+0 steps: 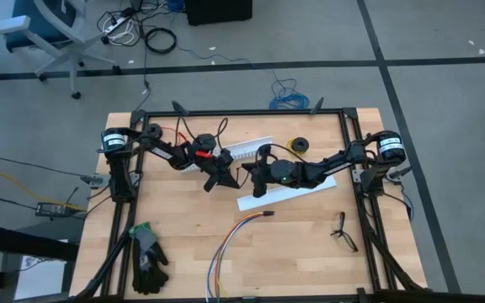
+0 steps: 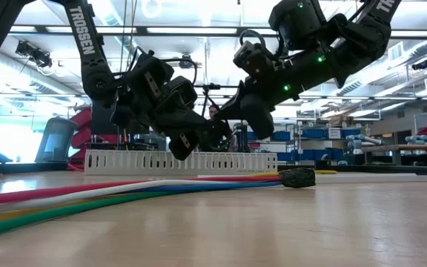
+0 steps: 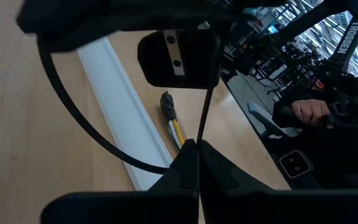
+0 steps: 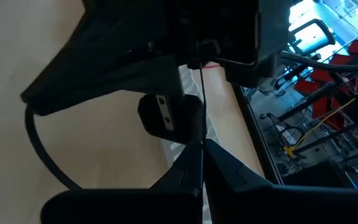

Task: Ziptie cables
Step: Wrap the cables together using the black zip tie

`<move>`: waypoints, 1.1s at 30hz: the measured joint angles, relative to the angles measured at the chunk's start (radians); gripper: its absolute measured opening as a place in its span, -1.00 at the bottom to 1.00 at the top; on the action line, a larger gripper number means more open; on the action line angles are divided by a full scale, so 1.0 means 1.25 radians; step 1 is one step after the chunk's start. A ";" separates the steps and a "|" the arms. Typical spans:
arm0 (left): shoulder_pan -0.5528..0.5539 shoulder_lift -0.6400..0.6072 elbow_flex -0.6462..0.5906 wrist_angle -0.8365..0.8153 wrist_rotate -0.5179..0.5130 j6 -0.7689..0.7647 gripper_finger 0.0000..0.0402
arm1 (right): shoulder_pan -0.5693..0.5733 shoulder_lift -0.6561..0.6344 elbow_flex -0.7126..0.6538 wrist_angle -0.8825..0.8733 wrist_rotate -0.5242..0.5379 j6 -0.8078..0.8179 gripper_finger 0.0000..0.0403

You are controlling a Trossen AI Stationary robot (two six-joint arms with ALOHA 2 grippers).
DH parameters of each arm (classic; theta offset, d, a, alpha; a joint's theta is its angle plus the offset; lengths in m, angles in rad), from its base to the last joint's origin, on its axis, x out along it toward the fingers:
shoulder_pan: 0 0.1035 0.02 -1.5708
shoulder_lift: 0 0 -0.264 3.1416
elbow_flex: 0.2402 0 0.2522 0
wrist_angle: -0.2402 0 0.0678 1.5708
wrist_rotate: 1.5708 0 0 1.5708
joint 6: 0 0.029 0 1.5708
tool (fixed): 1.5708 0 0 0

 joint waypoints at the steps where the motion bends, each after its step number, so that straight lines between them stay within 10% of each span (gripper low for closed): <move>1: 0.000 0.000 0.000 0.000 0.000 0.000 -1.00 | 0.000 0.000 0.000 -0.001 0.000 0.000 -1.00; 11: 0.000 0.000 0.000 -0.002 -0.080 0.003 -1.00 | 0.000 0.000 0.000 -0.025 0.002 0.038 -1.00; 33: -0.141 0.000 0.000 -0.081 -0.743 0.378 -0.96 | -0.008 0.000 0.000 -0.200 0.014 0.319 -0.95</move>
